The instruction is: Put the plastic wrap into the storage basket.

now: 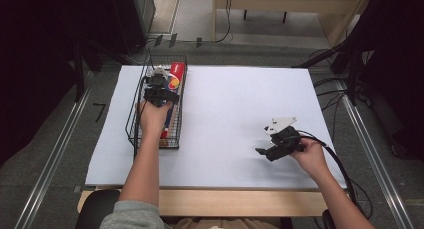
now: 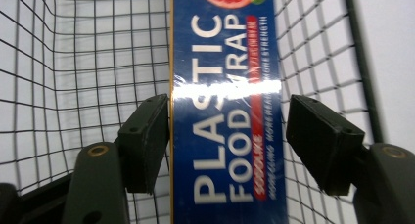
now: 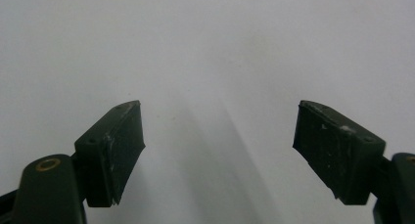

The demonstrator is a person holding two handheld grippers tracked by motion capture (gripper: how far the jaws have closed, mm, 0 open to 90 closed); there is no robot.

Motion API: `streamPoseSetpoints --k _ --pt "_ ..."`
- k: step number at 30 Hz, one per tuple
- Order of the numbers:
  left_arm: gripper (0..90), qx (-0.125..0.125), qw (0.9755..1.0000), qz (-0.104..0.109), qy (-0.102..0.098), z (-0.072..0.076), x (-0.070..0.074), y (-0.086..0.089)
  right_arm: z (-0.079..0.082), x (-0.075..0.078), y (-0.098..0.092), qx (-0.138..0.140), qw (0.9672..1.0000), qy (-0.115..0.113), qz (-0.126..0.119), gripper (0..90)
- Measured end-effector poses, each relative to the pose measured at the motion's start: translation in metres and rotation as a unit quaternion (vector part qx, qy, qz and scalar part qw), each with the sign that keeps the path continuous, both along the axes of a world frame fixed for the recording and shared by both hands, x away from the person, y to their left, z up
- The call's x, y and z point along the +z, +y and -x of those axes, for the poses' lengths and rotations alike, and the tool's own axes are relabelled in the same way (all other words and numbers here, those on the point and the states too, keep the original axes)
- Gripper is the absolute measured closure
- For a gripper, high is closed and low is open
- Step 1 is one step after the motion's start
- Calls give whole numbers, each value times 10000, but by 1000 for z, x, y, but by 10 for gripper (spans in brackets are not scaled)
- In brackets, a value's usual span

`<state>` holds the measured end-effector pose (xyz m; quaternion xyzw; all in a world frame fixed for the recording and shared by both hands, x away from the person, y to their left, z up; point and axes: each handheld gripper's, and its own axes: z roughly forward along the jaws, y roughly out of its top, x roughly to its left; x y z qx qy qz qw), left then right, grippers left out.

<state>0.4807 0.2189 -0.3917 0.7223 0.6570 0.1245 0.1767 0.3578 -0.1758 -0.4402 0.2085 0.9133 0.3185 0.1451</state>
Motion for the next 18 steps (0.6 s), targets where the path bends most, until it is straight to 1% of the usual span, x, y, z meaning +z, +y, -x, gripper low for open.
streamPoseSetpoints --k 1,2,3,4,6,10,11,12,13,14,15,17,18 --pt "290 -140 9998 -46 96 2 2 -1 0 0 0 4 10000 -4 12 200" --pt "267 -254 9995 -158 90 4 5 -3 0 0 0 5 10000 0 7 200" --pt "271 -321 9993 -203 73 7 8 -3 0 0 0 0 10000 2 -2 199" --pt "272 -385 9992 -132 47 10 11 -3 0 0 0 -13 10000 6 0 199" --pt "268 -464 9989 48 74 14 16 0 0 0 0 -4 10000 19 -18 199" --pt "264 -752 9970 176 63 24 23 -1 1 0 0 4 10000 12 1 200" --pt "258 -800 9966 176 12 26 25 -1 1 0 0 3 10000 29 -4 199" --pt "257 -885 9958 222 5 29 26 -1 1 -1 0 -4 10000 36 7 199" --pt "250 -933 9953 272 14 32 28 0 1 -1 0 -1 10000 33 23 199" --pt "247 -928 9952 310 -23 34 30 0 1 -1 0 -11 10000 33 18 199" --pt "248 -989 9945 349 -77 37 32 1 1 -1 0 -20 10000 47 20 200" --pt "248 -1121 9931 332 -124 44 35 -1 1 0 -1 -8 10000 15 10 199" --pt "247 -1194 9919 395 -161 49 36 -3 1 0 -1 -18 10000 43 -32 199"
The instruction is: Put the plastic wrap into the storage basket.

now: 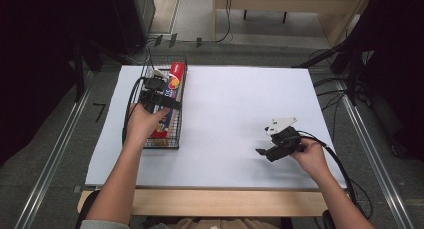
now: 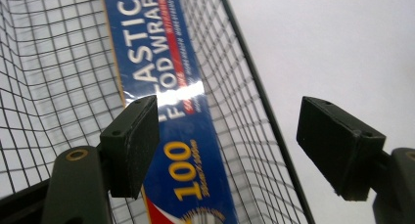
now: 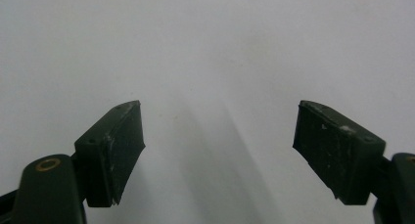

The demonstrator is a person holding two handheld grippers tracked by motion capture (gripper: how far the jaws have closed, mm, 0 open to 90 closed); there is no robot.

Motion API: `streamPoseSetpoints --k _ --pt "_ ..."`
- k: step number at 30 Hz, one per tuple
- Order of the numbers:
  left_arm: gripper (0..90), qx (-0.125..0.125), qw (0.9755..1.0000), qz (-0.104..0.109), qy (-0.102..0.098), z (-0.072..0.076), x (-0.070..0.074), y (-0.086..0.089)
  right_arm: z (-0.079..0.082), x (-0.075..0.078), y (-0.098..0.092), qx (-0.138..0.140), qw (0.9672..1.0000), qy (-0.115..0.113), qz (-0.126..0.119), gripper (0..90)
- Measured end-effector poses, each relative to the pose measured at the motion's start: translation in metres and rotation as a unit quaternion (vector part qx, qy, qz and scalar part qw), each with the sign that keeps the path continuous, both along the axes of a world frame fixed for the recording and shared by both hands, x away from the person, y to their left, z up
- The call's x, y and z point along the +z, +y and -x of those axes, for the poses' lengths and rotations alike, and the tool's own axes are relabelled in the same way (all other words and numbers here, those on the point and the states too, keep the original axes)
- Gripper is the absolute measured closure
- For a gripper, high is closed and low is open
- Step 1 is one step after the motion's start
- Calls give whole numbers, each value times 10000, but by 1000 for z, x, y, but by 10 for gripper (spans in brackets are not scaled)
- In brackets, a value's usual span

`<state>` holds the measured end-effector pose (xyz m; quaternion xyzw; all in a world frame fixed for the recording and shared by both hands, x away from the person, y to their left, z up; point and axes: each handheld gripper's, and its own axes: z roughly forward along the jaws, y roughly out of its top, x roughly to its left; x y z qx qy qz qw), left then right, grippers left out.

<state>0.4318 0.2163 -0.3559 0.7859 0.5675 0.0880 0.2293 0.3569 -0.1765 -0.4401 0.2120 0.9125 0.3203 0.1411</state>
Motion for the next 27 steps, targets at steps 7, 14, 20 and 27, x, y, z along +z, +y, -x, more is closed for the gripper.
streamPoseSetpoints --k 7,14,20,27 --pt "244 -762 9964 127 -336 31 3 -17 -1 -1 -1 -8 10000 50 -30 199" --pt "246 -1593 9850 304 -593 59 -6 -43 -1 0 0 28 9999 125 -110 199" --pt "245 -2004 9770 497 -528 75 -19 -59 0 -1 1 77 9998 152 -79 199" --pt "241 -2304 9703 489 -549 88 -31 -71 1 -3 2 98 9997 206 -58 199"
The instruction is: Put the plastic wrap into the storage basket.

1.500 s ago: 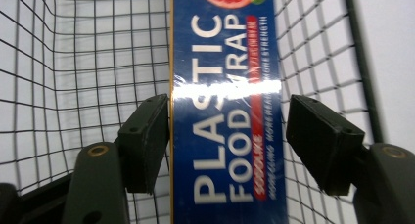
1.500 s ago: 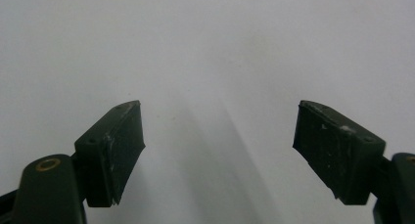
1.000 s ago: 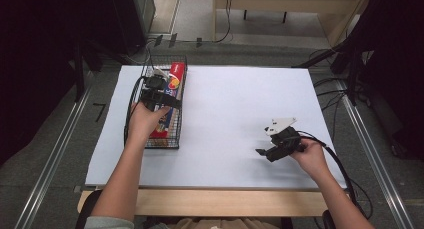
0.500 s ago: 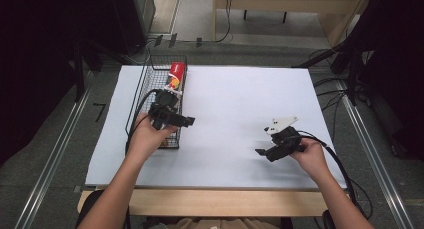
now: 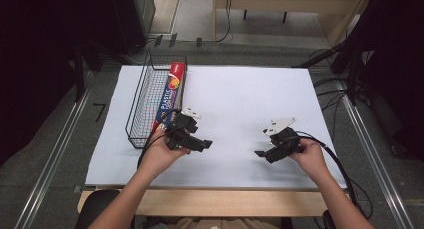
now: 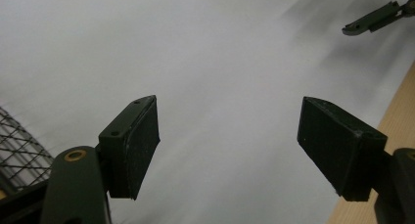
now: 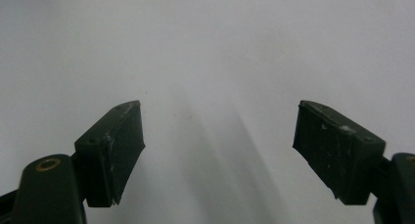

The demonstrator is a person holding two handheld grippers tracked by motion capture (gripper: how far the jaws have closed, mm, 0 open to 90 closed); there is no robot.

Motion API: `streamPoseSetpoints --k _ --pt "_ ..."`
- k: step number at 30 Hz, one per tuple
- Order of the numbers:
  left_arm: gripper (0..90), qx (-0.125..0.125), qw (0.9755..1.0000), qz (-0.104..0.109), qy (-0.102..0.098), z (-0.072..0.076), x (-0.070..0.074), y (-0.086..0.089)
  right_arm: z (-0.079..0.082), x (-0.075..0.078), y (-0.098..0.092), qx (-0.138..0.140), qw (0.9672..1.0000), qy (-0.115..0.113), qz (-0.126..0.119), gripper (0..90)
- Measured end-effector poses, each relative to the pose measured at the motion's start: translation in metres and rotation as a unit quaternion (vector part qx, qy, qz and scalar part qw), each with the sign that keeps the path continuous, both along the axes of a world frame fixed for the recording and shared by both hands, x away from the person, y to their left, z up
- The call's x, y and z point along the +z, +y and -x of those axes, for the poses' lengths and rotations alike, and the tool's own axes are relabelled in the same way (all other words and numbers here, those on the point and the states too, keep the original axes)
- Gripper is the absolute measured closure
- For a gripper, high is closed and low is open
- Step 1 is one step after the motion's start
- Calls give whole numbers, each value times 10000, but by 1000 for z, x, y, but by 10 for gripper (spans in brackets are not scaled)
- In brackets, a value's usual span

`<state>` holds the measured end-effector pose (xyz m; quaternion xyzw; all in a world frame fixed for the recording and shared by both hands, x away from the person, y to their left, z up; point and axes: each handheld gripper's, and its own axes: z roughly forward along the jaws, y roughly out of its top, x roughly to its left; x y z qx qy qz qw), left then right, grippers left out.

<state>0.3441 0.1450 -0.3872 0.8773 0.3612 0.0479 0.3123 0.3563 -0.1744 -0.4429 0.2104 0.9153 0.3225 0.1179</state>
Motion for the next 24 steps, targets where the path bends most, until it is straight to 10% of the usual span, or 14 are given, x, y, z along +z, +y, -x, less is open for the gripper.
streamPoseSetpoints --k 24 --pt "229 -643 9977 138 164 9 -29 -25 -1 -3 1 73 9999 43 95 199"
